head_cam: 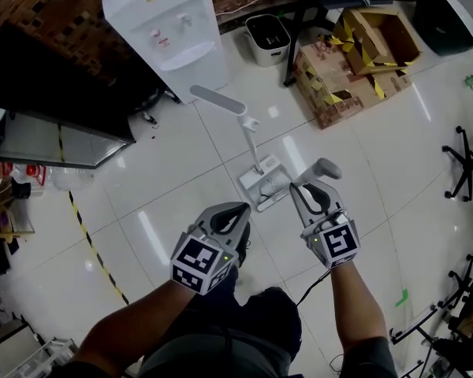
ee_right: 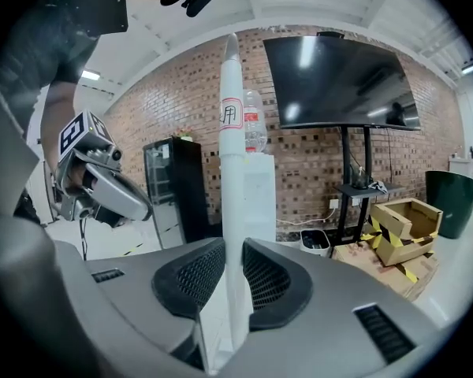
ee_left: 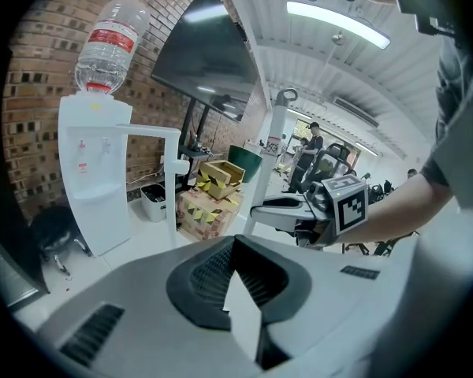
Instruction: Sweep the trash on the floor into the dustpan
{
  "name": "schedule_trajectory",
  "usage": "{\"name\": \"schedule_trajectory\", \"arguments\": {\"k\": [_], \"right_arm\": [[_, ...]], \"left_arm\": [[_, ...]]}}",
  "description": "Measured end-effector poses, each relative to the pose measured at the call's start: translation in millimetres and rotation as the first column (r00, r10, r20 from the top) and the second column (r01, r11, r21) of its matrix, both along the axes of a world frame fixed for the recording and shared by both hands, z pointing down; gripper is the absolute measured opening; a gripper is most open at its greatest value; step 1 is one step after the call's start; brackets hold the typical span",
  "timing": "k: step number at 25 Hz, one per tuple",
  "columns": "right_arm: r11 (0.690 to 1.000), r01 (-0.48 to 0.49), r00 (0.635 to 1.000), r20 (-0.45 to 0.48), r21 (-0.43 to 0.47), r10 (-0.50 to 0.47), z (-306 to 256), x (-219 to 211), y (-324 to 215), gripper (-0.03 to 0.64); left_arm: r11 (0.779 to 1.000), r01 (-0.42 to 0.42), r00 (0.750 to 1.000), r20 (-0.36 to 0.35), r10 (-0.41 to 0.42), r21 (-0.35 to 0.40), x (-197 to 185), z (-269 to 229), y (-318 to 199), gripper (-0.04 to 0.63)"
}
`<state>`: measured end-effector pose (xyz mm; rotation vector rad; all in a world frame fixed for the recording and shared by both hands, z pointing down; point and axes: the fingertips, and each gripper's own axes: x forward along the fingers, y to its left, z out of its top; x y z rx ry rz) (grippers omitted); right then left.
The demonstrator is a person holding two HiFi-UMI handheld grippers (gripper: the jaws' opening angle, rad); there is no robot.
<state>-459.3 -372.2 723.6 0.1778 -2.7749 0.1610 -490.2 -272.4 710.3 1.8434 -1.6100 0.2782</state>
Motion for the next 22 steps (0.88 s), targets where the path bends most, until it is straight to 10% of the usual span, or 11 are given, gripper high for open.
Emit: {"name": "schedule_trajectory", "arguments": {"k": [13,22], "right_arm": [[0.981,-0.192,0.978,0.09,0.016,0.19,-127,86,-5,0.098],[0.893,-0.447,0.88,0.21,0.058,0.426,-260,242,23,0.098]], "left_arm": [[0.993,-0.066,0.998,0.014,0.065,0.098,49,-108,-11,0.006],[0.953,-0.219,0.974,-0.002,0.225,0.21,164,-206,-12,0.006]]}}
